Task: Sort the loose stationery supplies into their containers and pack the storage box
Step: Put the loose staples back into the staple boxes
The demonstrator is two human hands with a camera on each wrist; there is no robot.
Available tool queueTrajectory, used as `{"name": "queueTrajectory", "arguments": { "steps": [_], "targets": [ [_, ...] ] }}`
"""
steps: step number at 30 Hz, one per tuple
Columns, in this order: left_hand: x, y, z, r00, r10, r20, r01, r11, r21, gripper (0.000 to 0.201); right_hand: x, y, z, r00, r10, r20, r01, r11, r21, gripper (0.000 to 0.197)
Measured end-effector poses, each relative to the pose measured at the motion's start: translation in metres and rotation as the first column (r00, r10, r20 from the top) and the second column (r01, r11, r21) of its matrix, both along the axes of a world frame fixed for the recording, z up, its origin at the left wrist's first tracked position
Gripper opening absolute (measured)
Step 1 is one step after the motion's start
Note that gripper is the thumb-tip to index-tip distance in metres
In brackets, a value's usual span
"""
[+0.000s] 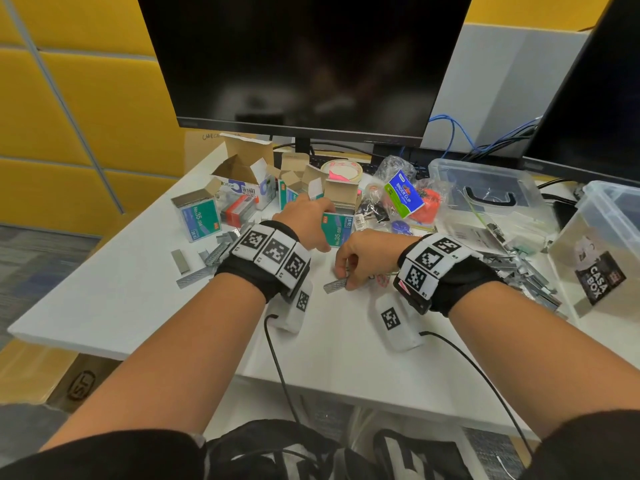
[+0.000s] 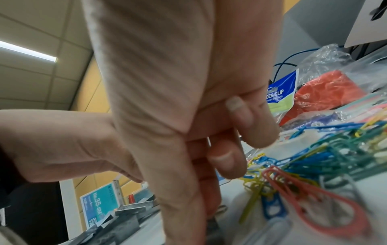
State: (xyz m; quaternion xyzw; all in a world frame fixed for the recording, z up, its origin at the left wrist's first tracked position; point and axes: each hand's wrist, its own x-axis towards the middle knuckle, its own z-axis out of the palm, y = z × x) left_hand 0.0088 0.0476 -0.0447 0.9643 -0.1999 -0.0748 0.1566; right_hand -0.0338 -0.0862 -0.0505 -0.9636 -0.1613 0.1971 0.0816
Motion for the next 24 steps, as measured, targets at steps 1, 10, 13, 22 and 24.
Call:
{"name": "queueTrajectory", "arguments": {
  "steps": [1,10,13,22,24],
  "targets": [
    [0.000,0.000,0.000,1.000,0.001,0.005,-0.001,1.000,-0.013,0.065,0.000,0.000,0.000,1.000,-0.003,-0.002,0.003,1.000,0.000,0.023],
    [0.001,0.006,0.000,1.000,-0.012,0.025,0.012,0.999,-0.030,0.070,0.000,0.000,0.007,1.000,-0.016,0.025,0.016,1.000,0.019,0.024],
    [0.001,0.018,0.004,0.999,0.004,0.044,-0.001,0.997,-0.076,0.062,0.001,-0.001,0.012,0.997,-0.027,0.075,0.024,0.999,0.042,0.021],
    [-0.011,0.064,0.006,0.992,0.058,-0.114,-0.094,0.938,-0.333,0.030,0.009,0.024,0.010,0.975,-0.132,0.176,0.067,0.941,0.332,0.011],
    [-0.017,0.068,0.007,0.981,-0.020,-0.194,-0.068,0.896,-0.438,0.031,0.010,0.031,0.008,0.960,-0.188,0.208,0.082,0.898,0.433,0.012]
  ]
}}
